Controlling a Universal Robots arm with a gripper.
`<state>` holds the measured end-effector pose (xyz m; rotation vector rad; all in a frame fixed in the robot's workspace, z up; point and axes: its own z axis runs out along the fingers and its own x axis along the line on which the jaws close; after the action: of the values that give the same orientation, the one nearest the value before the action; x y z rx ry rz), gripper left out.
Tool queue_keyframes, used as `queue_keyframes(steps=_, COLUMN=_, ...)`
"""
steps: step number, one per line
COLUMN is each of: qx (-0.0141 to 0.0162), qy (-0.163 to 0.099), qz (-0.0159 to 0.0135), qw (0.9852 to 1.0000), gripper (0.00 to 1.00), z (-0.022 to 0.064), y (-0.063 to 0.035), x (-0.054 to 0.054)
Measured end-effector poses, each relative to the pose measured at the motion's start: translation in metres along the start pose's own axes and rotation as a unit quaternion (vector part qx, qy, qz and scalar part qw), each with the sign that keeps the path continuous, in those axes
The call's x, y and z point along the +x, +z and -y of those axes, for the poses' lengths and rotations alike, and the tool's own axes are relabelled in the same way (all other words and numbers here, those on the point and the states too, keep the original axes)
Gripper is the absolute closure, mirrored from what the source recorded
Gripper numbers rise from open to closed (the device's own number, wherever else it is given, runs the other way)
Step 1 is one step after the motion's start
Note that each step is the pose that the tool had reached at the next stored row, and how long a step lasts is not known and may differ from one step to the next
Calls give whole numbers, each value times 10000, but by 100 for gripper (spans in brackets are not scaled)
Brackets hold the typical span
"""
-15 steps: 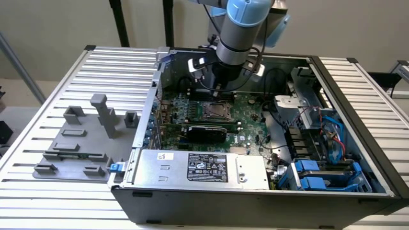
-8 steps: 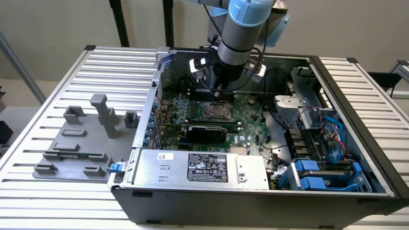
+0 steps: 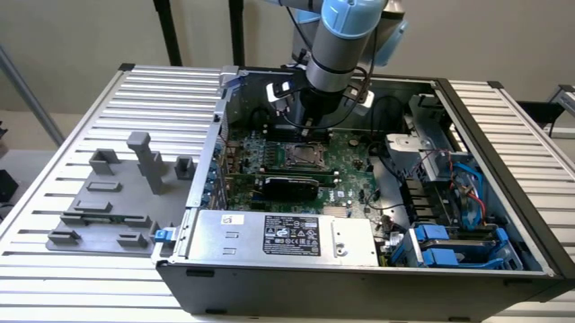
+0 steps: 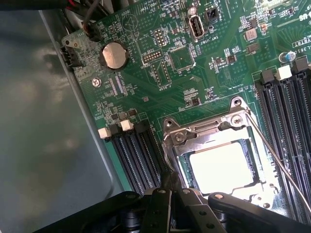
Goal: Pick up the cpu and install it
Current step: 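Install the first cpu locking lever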
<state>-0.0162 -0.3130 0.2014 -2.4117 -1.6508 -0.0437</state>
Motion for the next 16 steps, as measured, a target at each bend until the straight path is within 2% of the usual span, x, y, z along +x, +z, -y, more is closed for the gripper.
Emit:
queue_keyframes(steps=3, qx=1, qy=-1, qz=-3, qw=10000, gripper=89, z=12, y=-3, x=-3)
queue_keyframes(steps=9, qx=3, qy=-1, qz=-6, qw=10000, gripper=89, z=87, y=-10, x=-29)
queue_keyframes(steps=16, qx=3, qy=-2, qz=-8, qw=10000, gripper=89, z=96, y=-7, x=-20)
